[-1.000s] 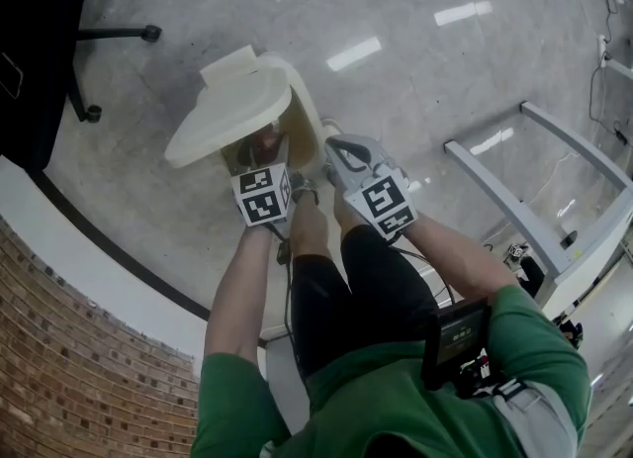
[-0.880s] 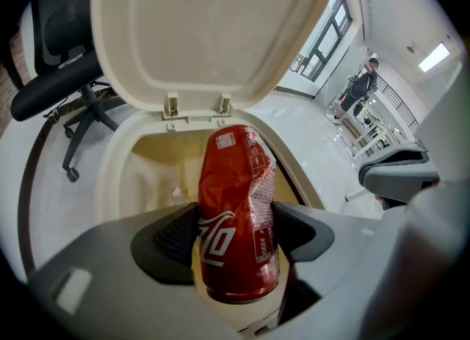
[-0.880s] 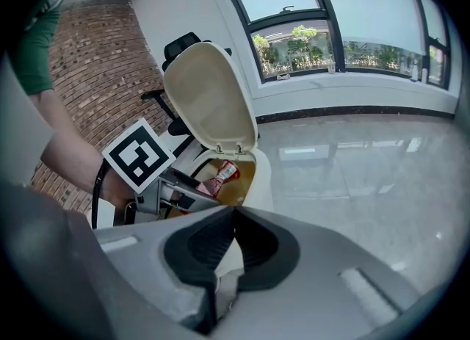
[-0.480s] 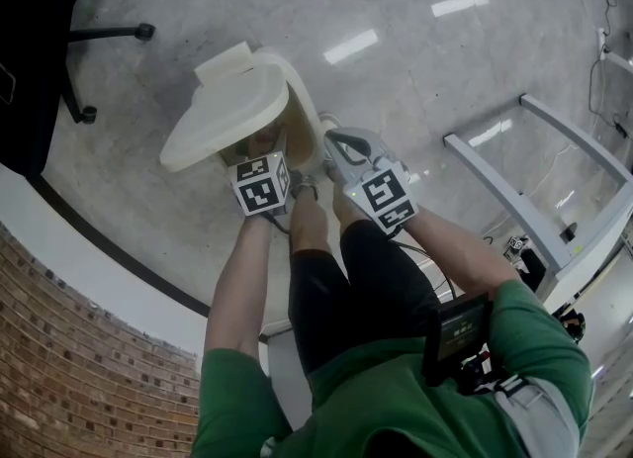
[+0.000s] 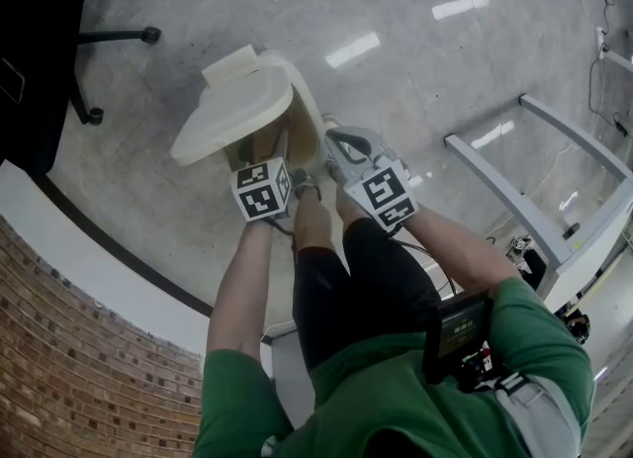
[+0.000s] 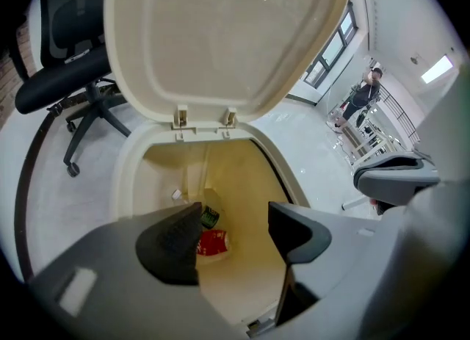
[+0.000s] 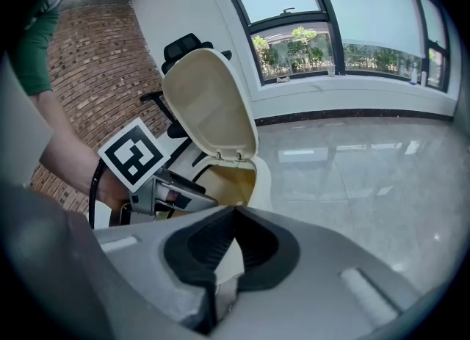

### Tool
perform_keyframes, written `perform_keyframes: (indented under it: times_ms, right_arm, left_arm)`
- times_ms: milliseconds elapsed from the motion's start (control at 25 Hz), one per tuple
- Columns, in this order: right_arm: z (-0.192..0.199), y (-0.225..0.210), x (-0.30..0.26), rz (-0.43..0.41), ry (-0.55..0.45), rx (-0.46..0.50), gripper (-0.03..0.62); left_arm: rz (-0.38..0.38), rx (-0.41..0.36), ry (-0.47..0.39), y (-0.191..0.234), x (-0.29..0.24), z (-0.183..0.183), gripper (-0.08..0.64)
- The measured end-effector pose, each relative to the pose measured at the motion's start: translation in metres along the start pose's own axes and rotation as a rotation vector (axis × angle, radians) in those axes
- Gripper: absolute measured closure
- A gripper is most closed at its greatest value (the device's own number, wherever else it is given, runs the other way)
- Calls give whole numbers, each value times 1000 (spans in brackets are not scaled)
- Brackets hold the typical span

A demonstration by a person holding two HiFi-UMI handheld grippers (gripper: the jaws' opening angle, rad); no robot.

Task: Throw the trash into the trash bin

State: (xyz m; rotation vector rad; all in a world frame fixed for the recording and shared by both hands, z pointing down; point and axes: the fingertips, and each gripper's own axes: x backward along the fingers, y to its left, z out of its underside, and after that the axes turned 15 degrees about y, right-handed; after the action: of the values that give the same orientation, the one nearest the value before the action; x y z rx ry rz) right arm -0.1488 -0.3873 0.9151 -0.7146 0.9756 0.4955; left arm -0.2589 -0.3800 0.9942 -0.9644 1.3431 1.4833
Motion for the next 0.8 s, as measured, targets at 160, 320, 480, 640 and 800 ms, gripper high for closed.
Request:
perform_keyframes:
  times_ms: [160, 320, 480, 640, 800]
  right_arm:
    - [-15, 6, 14, 5, -18, 12, 589]
    - [-30, 17, 33, 8, -41, 24, 589]
    - [-44, 30, 54, 10, -63, 44, 589]
    - [-56, 41, 76, 15, -82, 55, 589]
    - [-68, 54, 100, 18, -99, 67, 589]
  left_arm:
    - [-12, -24, -56, -6, 29, -8, 321]
    - [-36, -52, -118, -14, 65, -14, 396]
    - [-73, -78, -185, -18, 104, -20, 478]
    - [-105, -89, -231, -21, 140, -23, 555]
    - [-107, -94, -280, -27, 179, -30, 555]
